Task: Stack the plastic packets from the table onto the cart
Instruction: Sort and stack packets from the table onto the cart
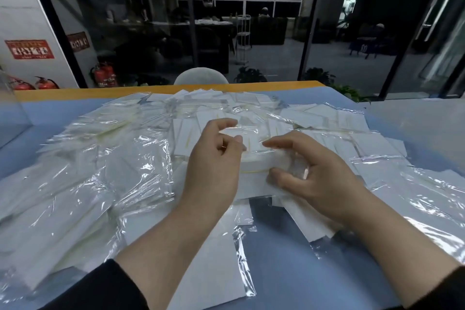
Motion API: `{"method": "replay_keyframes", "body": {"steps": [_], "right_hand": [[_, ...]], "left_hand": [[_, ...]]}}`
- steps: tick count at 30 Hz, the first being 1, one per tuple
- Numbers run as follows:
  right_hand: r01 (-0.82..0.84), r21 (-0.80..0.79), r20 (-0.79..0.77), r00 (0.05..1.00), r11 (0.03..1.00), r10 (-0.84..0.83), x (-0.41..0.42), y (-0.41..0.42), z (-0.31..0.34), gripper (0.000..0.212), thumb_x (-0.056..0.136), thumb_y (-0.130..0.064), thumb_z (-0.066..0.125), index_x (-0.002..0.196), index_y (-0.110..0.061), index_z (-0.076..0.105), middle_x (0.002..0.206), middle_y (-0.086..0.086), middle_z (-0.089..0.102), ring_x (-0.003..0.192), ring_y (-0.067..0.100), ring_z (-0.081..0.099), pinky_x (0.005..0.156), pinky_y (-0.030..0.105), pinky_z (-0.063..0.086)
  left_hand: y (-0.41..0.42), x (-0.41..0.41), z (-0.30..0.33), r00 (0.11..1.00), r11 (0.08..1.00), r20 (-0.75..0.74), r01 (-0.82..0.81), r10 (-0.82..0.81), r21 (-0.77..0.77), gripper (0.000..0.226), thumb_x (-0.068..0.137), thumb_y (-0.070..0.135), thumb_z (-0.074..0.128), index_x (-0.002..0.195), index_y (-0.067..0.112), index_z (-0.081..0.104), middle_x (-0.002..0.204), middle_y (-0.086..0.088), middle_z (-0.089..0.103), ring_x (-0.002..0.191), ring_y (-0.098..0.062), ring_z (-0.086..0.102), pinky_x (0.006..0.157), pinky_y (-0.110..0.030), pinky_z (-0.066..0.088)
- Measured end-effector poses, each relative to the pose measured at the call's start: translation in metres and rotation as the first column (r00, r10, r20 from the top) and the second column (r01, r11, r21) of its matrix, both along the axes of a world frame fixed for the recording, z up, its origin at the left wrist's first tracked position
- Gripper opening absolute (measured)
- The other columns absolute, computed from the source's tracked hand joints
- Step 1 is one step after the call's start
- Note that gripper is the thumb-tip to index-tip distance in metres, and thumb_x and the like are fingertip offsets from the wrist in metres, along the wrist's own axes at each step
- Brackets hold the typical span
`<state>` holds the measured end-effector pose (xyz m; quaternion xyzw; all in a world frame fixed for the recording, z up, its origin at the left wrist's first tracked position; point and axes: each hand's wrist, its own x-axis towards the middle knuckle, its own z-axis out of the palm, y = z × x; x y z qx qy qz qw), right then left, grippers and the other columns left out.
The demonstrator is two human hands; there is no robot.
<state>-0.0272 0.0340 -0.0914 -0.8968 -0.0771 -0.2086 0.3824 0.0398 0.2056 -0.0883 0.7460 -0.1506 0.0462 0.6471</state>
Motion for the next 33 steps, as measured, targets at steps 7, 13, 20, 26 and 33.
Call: {"method": "replay_keyframes", "body": {"steps": [7,13,20,26,33], "right_hand": [[-0.04,-0.04,-0.109,0.993,0.998,0.035,0.002,0.001,-0.002,0.043,0.087,-0.013,0.074,0.109,-0.046,0.059,0.106,-0.029,0.057,0.103,-0.004,0.055,0.082,0.005,0.036],[-0.01,-0.008,0.029,1.0,1.0,0.01,0.004,-0.003,-0.003,0.038,0.087,-0.006,0.074,0.111,-0.033,0.064,0.109,-0.019,0.061,0.109,0.005,0.058,0.088,0.011,0.039],[0.153,0.314,0.068,0.981,0.937,-0.183,0.008,0.005,0.018,0.056,0.081,-0.019,0.084,0.124,-0.043,0.058,0.111,-0.009,0.063,0.09,0.007,0.066,0.079,0.021,0.054],[0.059,0.854,-0.13,0.986,0.516,0.103,0.008,0.019,0.032,0.042,0.087,-0.011,0.074,0.126,-0.006,0.061,0.116,0.023,0.071,0.091,0.025,0.073,0.073,0.028,0.059],[0.106,0.862,-0.092,0.994,0.495,-0.054,-0.007,0.019,0.041,0.013,0.091,-0.003,0.069,0.103,-0.007,0.066,0.097,0.013,0.074,0.077,0.02,0.072,0.062,0.023,0.056]], "left_hand": [[0.002,-0.005,-0.002,0.974,0.931,0.067,0.183,-0.214,0.317,0.039,0.103,0.039,0.05,0.068,0.021,0.053,0.056,0.01,0.043,0.057,-0.009,0.038,0.054,-0.025,0.029],[0.019,-0.004,0.003,0.959,0.872,0.039,0.239,-0.282,0.427,0.015,0.086,0.043,0.073,0.099,0.044,0.066,0.088,0.013,0.069,0.077,-0.005,0.064,0.065,-0.022,0.048],[0.022,0.0,0.014,0.974,0.95,0.065,0.197,-0.219,0.243,0.004,0.088,0.028,0.074,0.085,0.027,0.073,0.076,-0.001,0.07,0.065,-0.013,0.062,0.06,-0.029,0.043],[0.026,-0.004,0.02,0.964,0.967,-0.093,0.244,-0.251,-0.073,0.008,0.09,0.025,0.074,0.097,0.022,0.077,0.084,0.002,0.077,0.075,-0.019,0.072,0.068,-0.033,0.054],[0.023,-0.008,0.018,0.95,0.953,-0.083,0.301,-0.302,-0.024,0.012,0.095,0.019,0.067,0.1,0.025,0.077,0.088,0.005,0.077,0.075,-0.012,0.069,0.074,-0.031,0.056]]}}
